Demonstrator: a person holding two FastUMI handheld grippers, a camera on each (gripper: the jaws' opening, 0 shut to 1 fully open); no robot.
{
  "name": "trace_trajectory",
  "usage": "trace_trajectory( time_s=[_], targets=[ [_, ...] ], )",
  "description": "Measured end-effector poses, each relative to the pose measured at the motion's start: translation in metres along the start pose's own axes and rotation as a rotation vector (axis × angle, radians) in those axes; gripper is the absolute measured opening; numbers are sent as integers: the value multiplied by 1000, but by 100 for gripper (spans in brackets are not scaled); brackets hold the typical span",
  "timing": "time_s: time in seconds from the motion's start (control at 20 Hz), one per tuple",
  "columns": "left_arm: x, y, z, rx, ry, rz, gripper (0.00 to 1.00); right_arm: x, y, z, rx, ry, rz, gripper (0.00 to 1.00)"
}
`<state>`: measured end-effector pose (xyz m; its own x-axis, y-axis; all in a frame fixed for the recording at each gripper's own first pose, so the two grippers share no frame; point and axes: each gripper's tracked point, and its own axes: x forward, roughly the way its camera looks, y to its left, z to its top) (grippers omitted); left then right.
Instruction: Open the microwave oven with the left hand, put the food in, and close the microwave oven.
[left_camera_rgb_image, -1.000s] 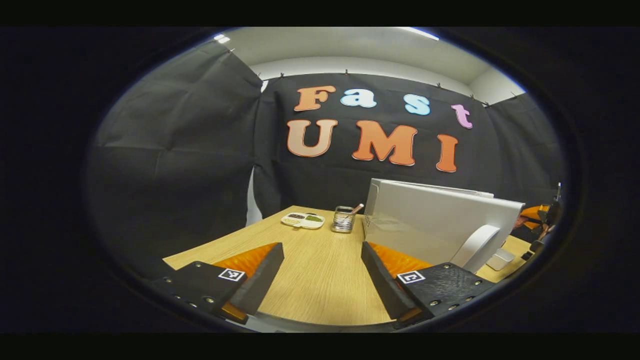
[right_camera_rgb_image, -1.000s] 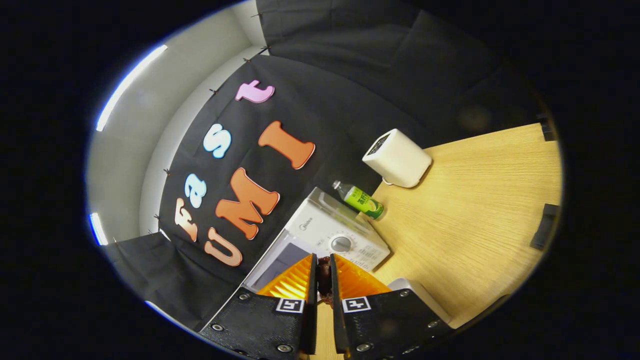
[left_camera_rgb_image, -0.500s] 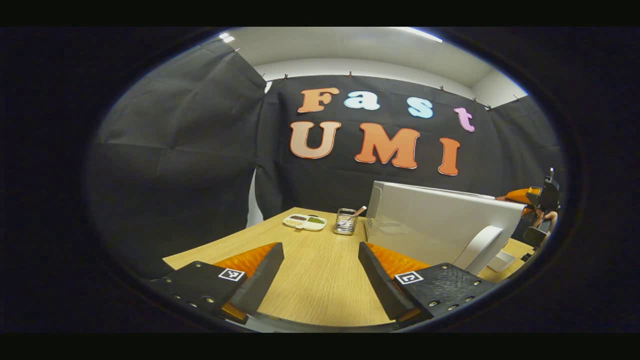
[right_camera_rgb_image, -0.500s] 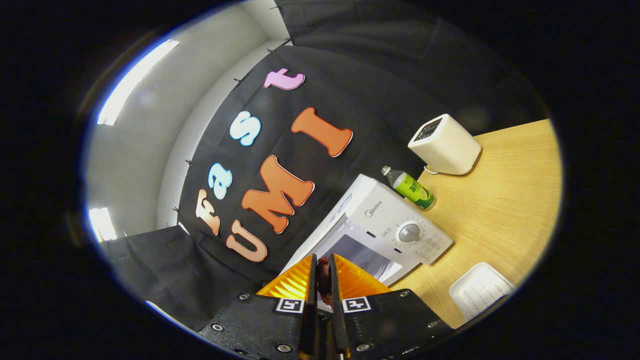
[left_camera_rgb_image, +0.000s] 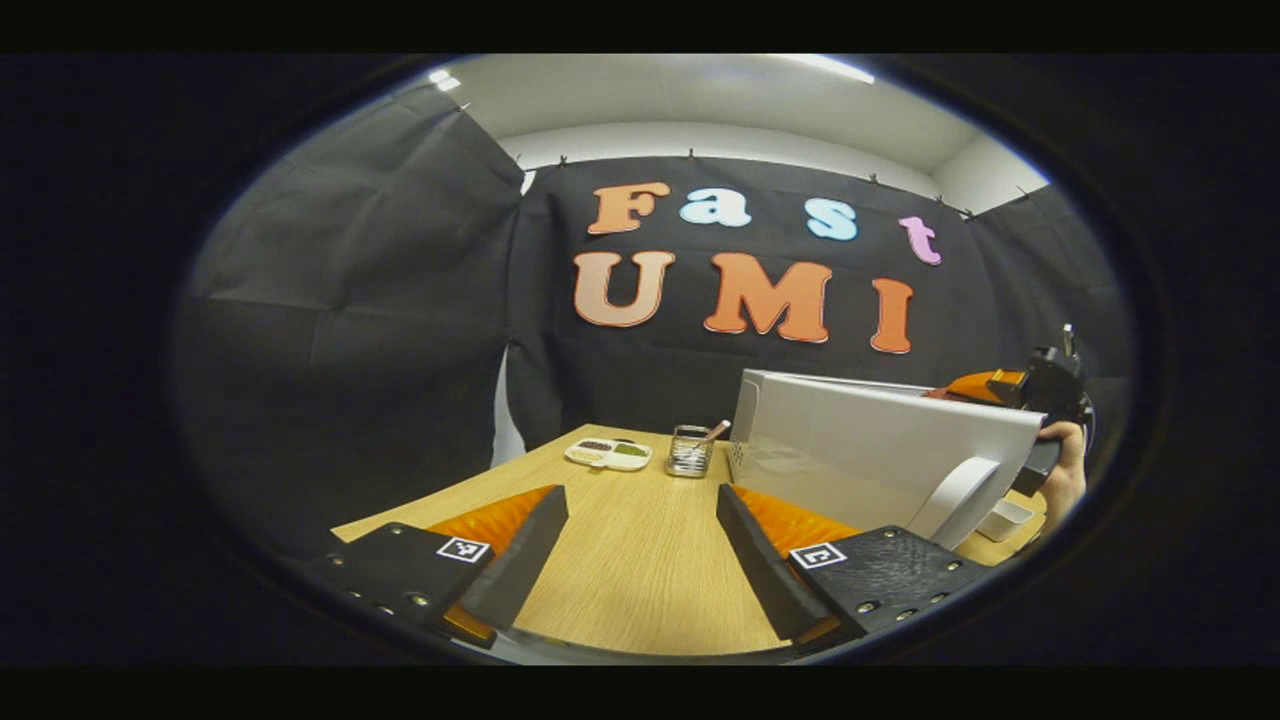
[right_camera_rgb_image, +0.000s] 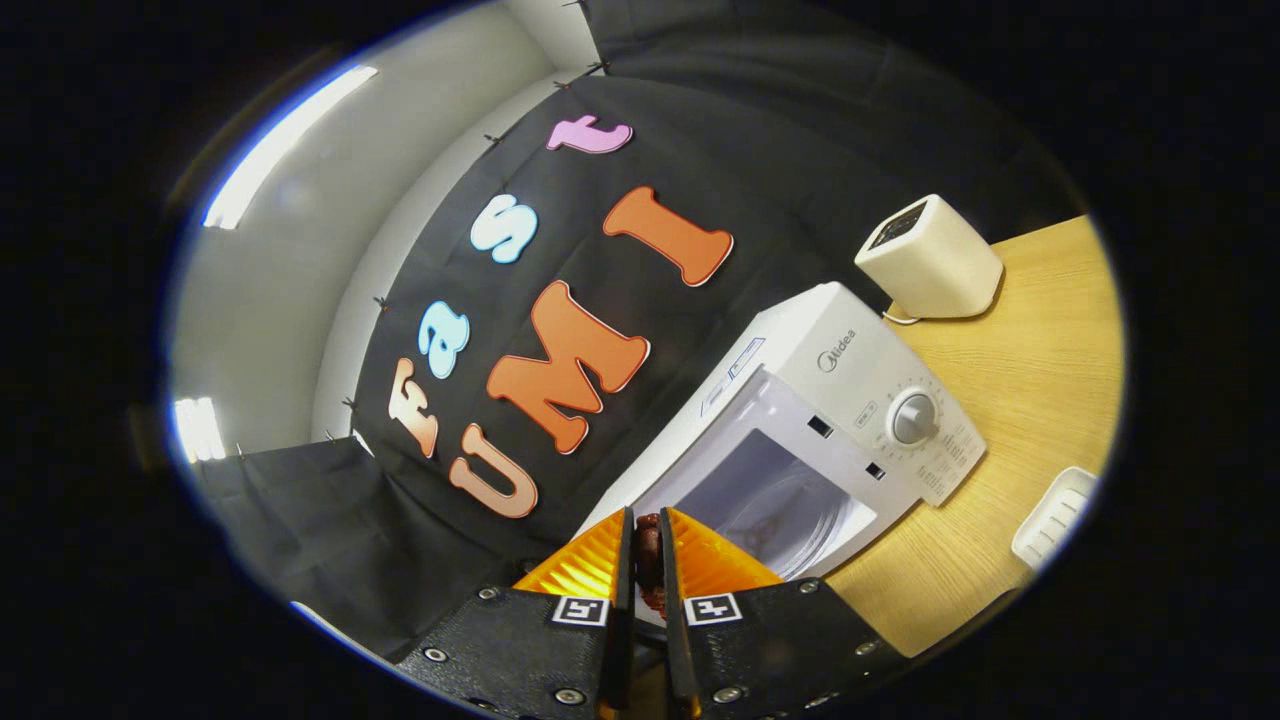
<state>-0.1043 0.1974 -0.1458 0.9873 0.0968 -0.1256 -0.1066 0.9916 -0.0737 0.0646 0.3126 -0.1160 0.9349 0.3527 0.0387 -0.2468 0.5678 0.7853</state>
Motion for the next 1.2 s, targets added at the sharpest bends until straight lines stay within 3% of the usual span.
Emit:
trace_trajectory(
  time_s=[0.3,0.7,0.95,1.2],
  targets=[
    [3,10,3,-3,-4,21,92,38,-2,-41,18,32,-48,13],
    [10,16,4,-5,-10,52,92,100,-35,-75,-76,20,-168,13],
    [17,23,7,1,-12,67,92,122,-52,-84,-99,27,-210,13],
    [20,17,-1,-12,-1,61,92,138,-76,-75,-215,19,-257,16]
  ],
)
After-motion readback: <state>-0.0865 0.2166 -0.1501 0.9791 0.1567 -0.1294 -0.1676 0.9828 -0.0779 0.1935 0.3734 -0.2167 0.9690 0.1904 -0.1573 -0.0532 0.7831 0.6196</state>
